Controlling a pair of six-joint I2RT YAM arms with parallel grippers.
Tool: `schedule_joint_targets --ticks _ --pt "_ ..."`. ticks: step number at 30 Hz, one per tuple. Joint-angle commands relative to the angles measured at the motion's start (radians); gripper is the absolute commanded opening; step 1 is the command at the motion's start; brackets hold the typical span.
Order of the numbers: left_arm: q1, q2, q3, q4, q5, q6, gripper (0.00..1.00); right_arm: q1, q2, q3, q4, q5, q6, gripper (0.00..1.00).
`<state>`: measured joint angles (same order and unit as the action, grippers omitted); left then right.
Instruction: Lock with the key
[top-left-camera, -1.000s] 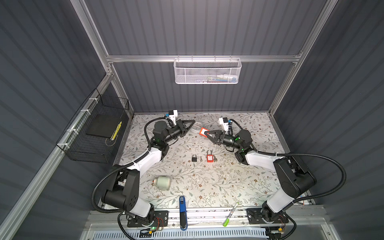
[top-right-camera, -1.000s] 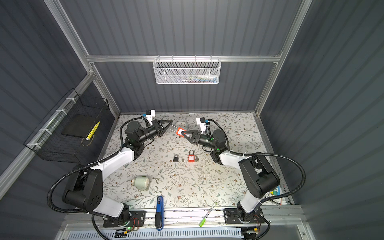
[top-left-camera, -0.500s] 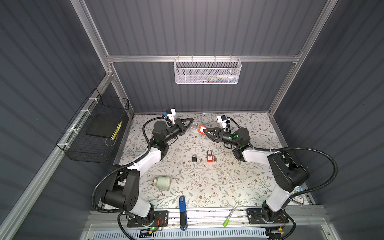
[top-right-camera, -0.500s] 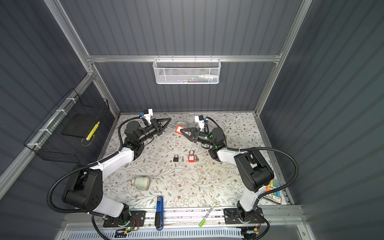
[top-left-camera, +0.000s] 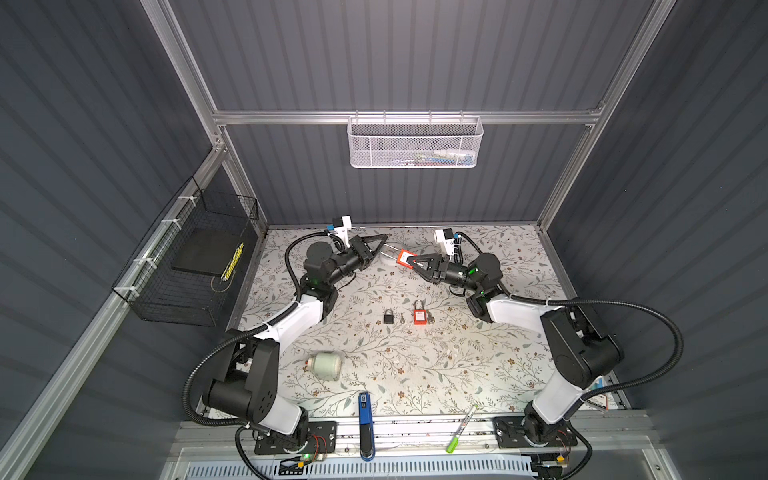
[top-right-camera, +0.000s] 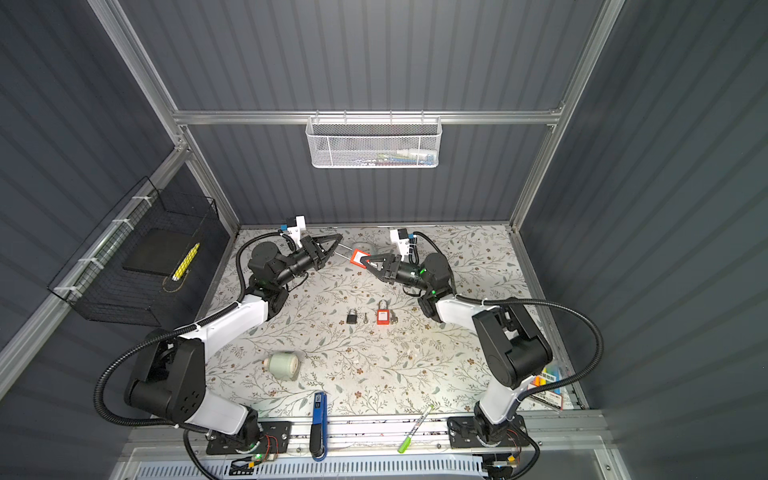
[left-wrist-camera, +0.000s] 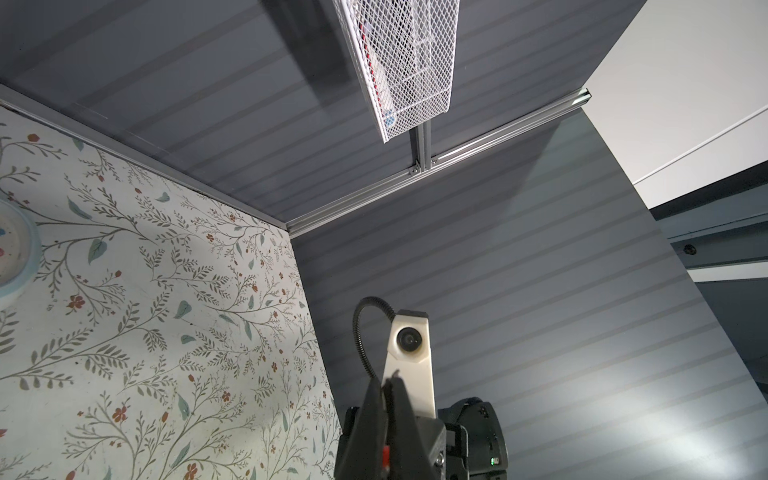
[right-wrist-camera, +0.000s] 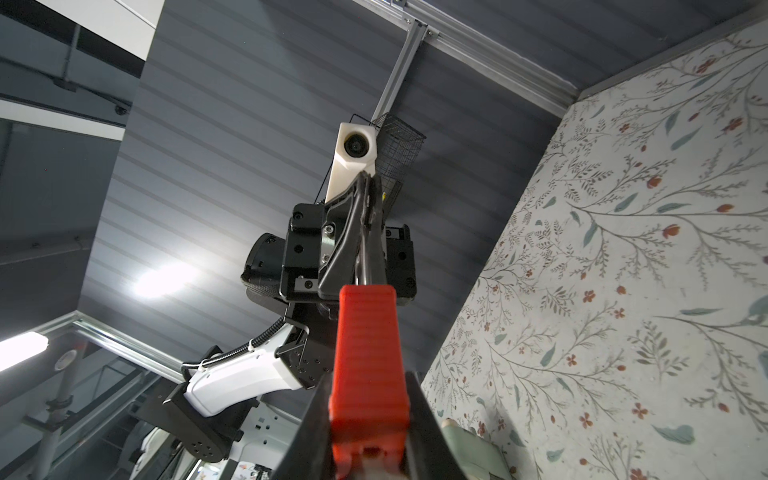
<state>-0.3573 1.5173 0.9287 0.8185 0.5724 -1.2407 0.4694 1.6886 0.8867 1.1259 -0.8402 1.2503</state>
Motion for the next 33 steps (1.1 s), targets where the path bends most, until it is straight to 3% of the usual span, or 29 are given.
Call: schedule_joint_targets --ticks 1,8,16,22,25,30,33 --pt "-0.046 0.014 -0.021 0.042 0.097 -0.025 0.0 0.014 -0.048 0.014 -0.151 0.085 -0.185 0.0" --pt "-0.054 0.037 -0.014 0.093 0.097 -0.057 0.0 0.015 -0.042 0.053 -0.136 0.064 -0.166 0.0" --pt "-0.062 0.044 -0.003 0.127 0.131 -0.012 0.0 0.015 0.048 0.086 0.222 0.036 0.142 0.0" --pt "-0.061 0.048 0.0 0.187 0.152 -0.019 0.0 0.015 0.055 0.106 0.257 0.027 0.18 0.0" --pt "-0.062 0.042 0.001 0.164 0.145 -0.023 0.0 0.015 0.043 0.107 0.2 0.016 0.13 0.0" --pt "-0.063 0.025 0.001 0.15 0.132 -0.037 0.0 0.016 -0.051 0.084 -0.126 0.044 -0.162 0.0" --pt "-0.064 0.015 0.01 0.129 0.138 -0.026 0.0 0.014 -0.044 0.102 -0.123 0.03 -0.151 0.0"
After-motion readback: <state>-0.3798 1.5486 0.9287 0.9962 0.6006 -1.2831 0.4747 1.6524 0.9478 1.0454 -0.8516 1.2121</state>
